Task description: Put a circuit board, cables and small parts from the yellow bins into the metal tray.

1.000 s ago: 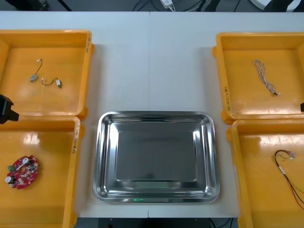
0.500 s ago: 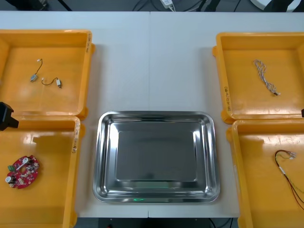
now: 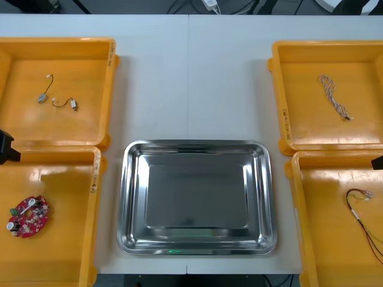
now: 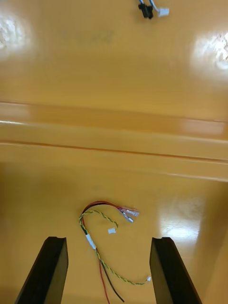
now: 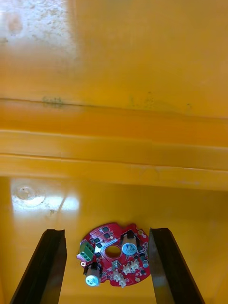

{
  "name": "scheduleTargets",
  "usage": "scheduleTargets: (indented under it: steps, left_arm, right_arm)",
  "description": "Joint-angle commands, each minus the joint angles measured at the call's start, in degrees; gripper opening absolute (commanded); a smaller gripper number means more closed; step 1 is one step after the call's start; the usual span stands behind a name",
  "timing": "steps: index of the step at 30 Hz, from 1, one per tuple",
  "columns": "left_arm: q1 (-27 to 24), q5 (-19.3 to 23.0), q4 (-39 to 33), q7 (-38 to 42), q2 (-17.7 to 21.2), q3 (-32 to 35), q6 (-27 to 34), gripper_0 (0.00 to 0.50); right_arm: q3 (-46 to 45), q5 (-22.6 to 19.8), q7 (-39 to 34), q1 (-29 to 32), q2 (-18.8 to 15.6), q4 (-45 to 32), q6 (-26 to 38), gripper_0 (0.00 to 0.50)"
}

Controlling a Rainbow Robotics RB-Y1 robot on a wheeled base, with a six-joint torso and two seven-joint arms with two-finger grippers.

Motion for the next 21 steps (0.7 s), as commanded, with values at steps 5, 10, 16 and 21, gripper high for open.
scheduleTargets:
  steps: [5,10,16,21]
  left_arm:
    - [6.4,0.8,-2.7,7.7,1.9,6.4,0.5,0.500]
    - [8.4,0.9,-2.7,13.0,1.9,7.8,0.5,0.500]
    - [10.8,0.8,-2.6,17.8,1.0,9.3,-0.8,0.500]
    - [12.2,0.0,-2.7,19.5,-0.4,9.8,-1.6,0.500]
  right_arm:
    - [-0.3,1.6,8.0,6.9,3.3,-1.7,-5.2,0.500]
    - [0.4,2.3,12.6,9.0,4.1,-2.0,-6.4,0.500]
    - [1.2,3.2,15.0,11.2,5.5,-3.1,-7.9,0.500]
    - [3.6,4.2,15.8,13.2,5.9,-4.5,-9.8,0.500]
